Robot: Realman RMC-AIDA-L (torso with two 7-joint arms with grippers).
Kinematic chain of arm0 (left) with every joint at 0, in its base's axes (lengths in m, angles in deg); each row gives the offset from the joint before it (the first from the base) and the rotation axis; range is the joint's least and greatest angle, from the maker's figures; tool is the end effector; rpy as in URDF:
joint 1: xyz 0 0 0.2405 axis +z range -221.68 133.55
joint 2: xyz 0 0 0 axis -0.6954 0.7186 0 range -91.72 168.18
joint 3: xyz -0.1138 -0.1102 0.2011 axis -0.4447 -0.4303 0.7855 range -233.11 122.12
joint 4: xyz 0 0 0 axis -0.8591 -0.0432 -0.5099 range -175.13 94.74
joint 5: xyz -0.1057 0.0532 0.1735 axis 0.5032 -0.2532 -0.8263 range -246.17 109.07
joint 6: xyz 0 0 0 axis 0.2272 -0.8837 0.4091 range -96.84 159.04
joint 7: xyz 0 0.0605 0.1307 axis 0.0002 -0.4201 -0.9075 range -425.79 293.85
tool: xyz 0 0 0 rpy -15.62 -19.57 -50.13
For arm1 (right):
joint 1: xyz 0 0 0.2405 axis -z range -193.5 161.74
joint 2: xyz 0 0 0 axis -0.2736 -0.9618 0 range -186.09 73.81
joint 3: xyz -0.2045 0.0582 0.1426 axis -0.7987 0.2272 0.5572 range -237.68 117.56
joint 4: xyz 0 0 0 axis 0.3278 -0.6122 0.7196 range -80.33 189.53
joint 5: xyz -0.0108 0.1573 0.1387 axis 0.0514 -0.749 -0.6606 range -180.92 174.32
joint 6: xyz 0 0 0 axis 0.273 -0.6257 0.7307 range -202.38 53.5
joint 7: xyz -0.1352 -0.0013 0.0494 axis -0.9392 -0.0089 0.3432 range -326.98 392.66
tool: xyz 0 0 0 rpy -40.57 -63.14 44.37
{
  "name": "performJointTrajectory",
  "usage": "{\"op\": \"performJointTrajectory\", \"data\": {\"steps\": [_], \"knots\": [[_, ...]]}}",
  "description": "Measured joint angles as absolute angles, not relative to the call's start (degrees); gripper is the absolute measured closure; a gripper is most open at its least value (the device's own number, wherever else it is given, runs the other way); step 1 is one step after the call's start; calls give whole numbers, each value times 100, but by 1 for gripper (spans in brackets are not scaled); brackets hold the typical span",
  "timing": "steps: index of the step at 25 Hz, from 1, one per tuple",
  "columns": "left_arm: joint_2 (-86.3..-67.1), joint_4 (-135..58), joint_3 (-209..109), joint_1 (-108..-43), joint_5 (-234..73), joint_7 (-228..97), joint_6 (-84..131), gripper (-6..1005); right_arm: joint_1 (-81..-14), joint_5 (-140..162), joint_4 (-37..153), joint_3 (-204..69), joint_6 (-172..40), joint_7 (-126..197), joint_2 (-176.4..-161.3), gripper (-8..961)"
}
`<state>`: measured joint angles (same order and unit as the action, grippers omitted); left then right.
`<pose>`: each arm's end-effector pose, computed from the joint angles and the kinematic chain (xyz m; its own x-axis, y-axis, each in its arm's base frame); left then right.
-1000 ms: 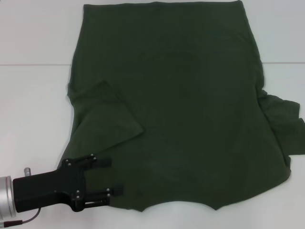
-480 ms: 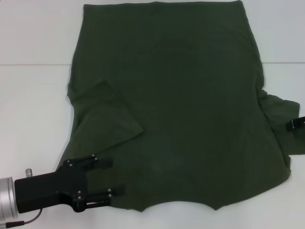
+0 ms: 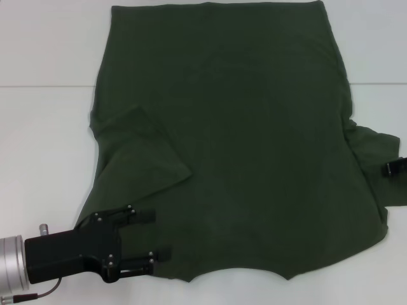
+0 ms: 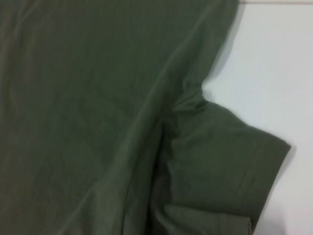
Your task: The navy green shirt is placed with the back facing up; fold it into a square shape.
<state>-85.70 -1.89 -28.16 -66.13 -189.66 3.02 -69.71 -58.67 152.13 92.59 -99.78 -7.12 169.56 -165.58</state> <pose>-0.2890 0.2610 -0.0126 0.7275 0.3284 0.6024 0.4705 -0.8779 -0.0896 0.3191 0.4128 0.0771 0.4145 -0.8784 -0.2379 -0.8115 -0.2385 -0.5334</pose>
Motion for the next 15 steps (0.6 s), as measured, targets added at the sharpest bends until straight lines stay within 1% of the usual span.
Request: {"op": "performJointTrajectory", "data": {"steps": [7, 15], "knots": [[-8570, -188, -2816, -6623, -18966, 319, -6971, 176, -5881, 15225, 9173, -10039, -892, 16895, -16629, 55], [-8570, -208, -2817, -6630, -18966, 324, -6971, 176, -5889, 15236, 9169, -10133, -987, 16911, -16660, 80]]}}
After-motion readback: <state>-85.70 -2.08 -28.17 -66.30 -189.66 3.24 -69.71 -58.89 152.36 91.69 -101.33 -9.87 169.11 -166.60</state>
